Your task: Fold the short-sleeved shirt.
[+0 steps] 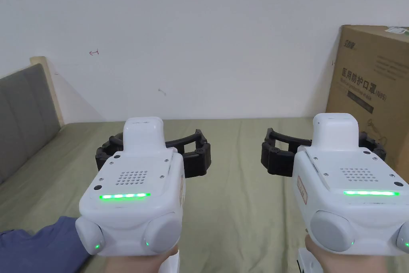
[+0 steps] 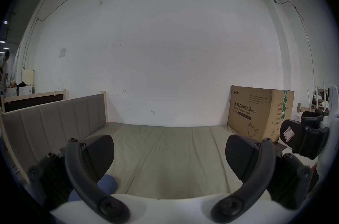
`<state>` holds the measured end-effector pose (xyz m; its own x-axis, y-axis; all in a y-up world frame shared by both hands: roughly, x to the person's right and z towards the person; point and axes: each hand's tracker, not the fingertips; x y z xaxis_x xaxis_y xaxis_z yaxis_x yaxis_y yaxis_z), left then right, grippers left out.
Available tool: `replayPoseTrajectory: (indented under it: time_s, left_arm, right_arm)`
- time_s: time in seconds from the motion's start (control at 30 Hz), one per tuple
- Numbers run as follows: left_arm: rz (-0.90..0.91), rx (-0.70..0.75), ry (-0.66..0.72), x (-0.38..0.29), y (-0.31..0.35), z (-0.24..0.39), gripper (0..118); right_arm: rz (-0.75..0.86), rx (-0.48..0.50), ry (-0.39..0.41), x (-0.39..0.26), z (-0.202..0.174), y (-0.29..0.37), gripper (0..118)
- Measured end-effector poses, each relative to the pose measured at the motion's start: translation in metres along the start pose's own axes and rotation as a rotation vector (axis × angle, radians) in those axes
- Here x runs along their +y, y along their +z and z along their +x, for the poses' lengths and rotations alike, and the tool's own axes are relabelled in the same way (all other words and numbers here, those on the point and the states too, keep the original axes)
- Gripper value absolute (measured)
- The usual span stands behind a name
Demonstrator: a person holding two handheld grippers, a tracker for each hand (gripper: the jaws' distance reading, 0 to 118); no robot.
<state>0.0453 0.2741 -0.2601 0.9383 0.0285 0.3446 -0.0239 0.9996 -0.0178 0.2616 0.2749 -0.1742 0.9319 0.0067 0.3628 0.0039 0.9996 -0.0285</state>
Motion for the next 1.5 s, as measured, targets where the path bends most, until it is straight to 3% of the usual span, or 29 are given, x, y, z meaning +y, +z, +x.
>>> replayPoseTrajectory:
  time_s: [0.5,0.6,0.63,0.7,0.73,0.77,0.8,0.83,0.9,1.27,1.4,1.5]
  left_arm:
    - [-0.005,0.011,-0.040,0.004,0.001,0.003,118]
    - [-0.010,0.013,-0.044,0.006,0.003,0.004,109]
    - [-0.007,0.011,-0.043,0.007,0.004,0.003,102]
    - [0.003,0.036,-0.077,0.008,0.006,0.004,58]
    - [0.015,0.034,-0.107,0.007,0.008,0.005,58]
    - [0.019,0.052,-0.138,0.007,0.008,0.005,50]
    - [0.010,0.062,-0.156,0.006,0.007,0.005,32]
    - [-0.002,0.064,-0.162,0.005,0.006,0.004,10]
    - [-0.036,0.014,-0.113,0.003,0.006,-0.002,4]
    - [-0.075,0.014,-0.045,-0.008,-0.003,-0.015,0]
    - [-0.120,0.017,-0.030,-0.014,-0.005,-0.039,0]
    - [-0.142,0.087,-0.047,-0.019,0.002,-0.077,0]
  right_arm:
    - [0.018,0.005,0.017,0.003,0.000,0.004,117]
    - [0.019,0.013,0.016,0.004,0.001,0.005,111]
    - [0.019,0.022,0.016,0.004,0.001,0.006,101]
    - [0.028,0.035,0.018,0.003,0.000,0.009,45]
    - [0.031,0.037,0.019,0.003,-0.001,0.009,45]
    - [0.031,0.045,0.017,0.002,-0.001,0.008,35]
    - [0.021,0.048,0.019,0.002,0.000,0.007,15]
    - [0.012,0.051,0.013,0.001,0.001,0.005,6]
    - [-0.012,0.088,-0.036,0.000,0.005,0.003,3]
    - [-0.028,0.062,-0.023,-0.015,0.018,0.001,0]
    - [-0.051,0.081,-0.040,-0.021,-0.001,-0.011,0]
    - [-0.078,0.167,-0.052,-0.026,-0.037,-0.026,0]
